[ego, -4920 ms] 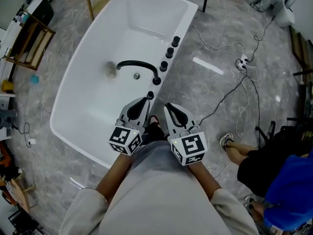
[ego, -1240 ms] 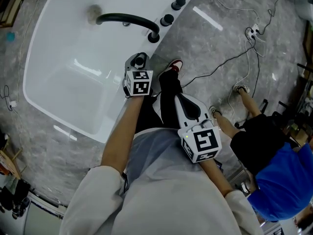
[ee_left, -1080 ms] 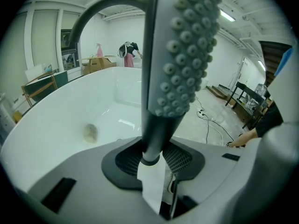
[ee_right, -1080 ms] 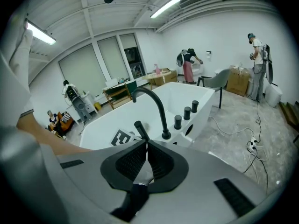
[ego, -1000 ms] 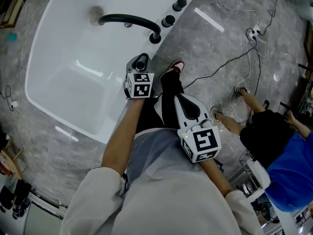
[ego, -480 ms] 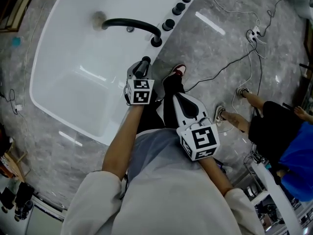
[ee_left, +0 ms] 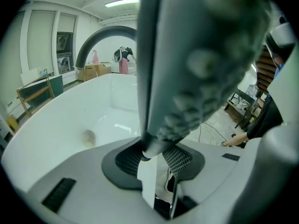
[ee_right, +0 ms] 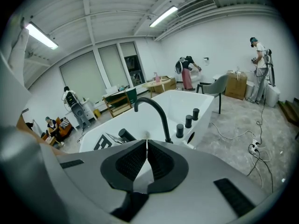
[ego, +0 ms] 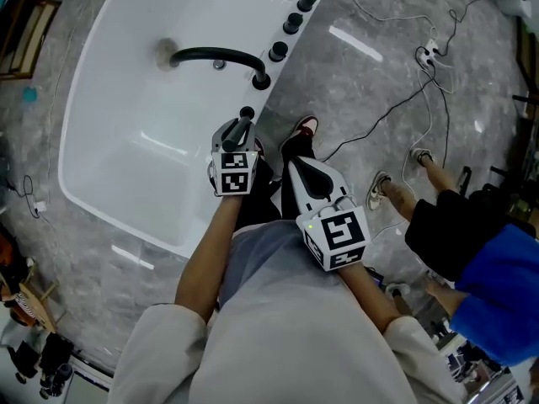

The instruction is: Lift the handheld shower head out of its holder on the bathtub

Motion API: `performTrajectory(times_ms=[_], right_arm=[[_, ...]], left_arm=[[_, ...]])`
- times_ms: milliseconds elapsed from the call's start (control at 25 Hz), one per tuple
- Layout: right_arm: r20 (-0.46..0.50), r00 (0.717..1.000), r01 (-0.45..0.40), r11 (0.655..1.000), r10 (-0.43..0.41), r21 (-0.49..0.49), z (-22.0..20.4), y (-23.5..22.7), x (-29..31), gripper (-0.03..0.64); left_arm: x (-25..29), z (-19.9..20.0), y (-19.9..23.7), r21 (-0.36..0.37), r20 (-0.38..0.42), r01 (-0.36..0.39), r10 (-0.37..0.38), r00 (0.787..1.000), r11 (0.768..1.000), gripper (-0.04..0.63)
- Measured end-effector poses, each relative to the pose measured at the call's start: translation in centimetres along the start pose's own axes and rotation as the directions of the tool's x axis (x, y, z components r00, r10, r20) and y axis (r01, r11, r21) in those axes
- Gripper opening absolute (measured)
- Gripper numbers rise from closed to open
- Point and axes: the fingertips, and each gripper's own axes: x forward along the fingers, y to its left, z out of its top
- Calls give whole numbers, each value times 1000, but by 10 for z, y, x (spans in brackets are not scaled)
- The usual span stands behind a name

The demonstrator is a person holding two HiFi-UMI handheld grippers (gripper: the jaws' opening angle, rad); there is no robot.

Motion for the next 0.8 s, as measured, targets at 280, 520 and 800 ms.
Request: performTrajectory(times_ms=[280,520,800], right_arm=[[24,1000,0,1000,1,-9,9,6,-1,20],[51,998,-28,999,28,-16,25,17,-3,20],[90,996,-21,1000,23,-19,37,18,-6,20]], left_arm=[[-17,13,0,-5,26,16,-16,1000,1000,138],[-35,25,-6,3,35,42,-42,998,999,138],[-55,39,-13,17,66,63,-64,996,998,138]])
